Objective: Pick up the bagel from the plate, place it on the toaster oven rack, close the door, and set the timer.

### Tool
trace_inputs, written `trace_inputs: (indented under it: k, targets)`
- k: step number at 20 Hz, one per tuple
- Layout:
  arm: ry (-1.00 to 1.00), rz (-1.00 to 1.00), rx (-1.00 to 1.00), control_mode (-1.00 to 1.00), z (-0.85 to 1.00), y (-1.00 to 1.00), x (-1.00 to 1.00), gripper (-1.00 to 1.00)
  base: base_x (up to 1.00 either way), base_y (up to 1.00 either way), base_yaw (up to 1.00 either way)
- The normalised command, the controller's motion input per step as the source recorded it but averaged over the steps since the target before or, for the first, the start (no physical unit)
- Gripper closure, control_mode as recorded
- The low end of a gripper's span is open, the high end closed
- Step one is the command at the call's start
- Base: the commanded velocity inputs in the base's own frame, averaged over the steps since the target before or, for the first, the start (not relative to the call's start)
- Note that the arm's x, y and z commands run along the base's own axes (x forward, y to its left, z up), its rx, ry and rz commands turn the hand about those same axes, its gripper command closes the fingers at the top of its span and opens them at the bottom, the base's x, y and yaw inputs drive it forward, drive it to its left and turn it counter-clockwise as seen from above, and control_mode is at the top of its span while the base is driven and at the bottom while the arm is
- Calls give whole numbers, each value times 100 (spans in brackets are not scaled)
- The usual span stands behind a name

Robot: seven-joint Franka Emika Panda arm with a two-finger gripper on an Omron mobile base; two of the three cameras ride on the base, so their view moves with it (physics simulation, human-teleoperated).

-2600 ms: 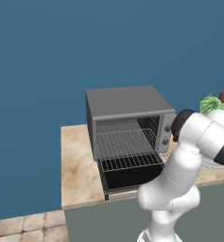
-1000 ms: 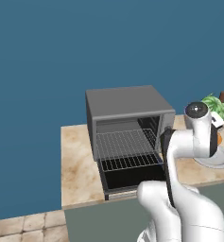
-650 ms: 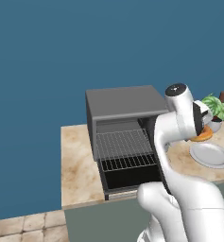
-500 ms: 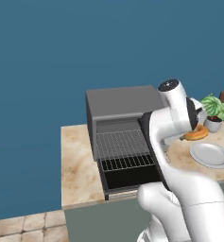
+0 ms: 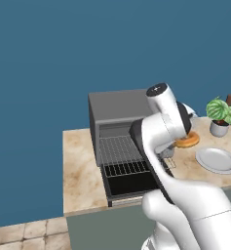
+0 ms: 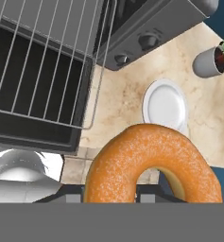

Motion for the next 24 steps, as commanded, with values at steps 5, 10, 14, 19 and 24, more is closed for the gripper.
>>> trace_inputs:
  k: [5, 10, 14, 19, 24]
  targets:
    - [-7, 4, 0, -100, -24, 36, 0, 100, 0, 0, 0]
    - [0, 4, 0, -100, -21, 27, 11, 100, 0, 0, 0]
    - [0, 4, 2, -100, -14, 26, 31, 100, 0, 0, 0]
    - [0, 4, 4, -100, -9, 23, 40, 100, 0, 0, 0]
    - [2, 5, 5, -100, -19, 20, 41, 100, 0, 0, 0]
